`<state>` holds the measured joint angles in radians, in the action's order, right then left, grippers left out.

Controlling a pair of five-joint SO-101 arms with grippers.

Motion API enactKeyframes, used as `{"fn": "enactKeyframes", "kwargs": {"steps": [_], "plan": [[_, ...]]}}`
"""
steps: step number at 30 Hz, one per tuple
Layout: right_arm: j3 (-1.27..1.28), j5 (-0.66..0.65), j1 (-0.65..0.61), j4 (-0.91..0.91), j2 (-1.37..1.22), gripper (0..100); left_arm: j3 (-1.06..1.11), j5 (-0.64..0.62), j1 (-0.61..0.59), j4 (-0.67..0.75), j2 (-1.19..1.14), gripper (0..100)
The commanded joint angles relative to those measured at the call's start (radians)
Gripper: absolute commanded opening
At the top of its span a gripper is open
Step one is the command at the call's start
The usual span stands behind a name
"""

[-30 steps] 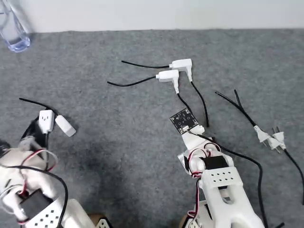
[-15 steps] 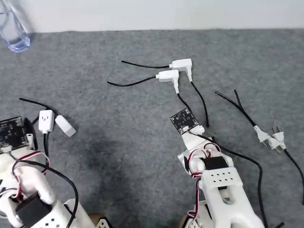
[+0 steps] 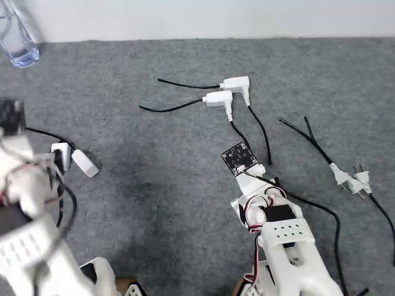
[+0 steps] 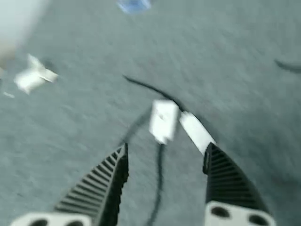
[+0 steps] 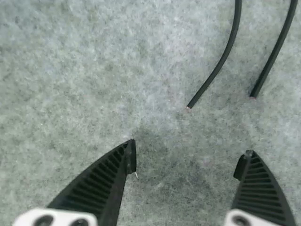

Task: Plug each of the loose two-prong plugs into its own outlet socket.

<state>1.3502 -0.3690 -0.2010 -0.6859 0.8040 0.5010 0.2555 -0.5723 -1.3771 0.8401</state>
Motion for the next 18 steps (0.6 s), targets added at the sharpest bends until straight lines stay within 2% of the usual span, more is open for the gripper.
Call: {"fn": "enactKeyframes", "kwargs": {"steps": [1, 5, 9, 13, 18], "plan": [[-0.009, 0.0, -0.004, 0.015, 0.018, 32.5, -0.275, 0.133, 0.08, -0.173, -0.381, 25], [-0.009, 0.0, -0.004, 0.016, 0.018, 32.5, -0.348, 0.462, 0.107, -0.198, -0.601, 24], [-0.009, 0.0, -0.004, 0.018, 0.018, 32.5, -0.378, 0.763, 0.074, -0.118, -0.704, 24], [-0.009, 0.0, -0.004, 0.021, 0.018, 32.5, -0.378, 0.977, 0.058, -0.04, -0.79, 25], [-0.009, 0.0, -0.004, 0.021, 0.018, 32.5, -0.384, 1.178, 0.097, -0.049, -0.898, 25]]}}
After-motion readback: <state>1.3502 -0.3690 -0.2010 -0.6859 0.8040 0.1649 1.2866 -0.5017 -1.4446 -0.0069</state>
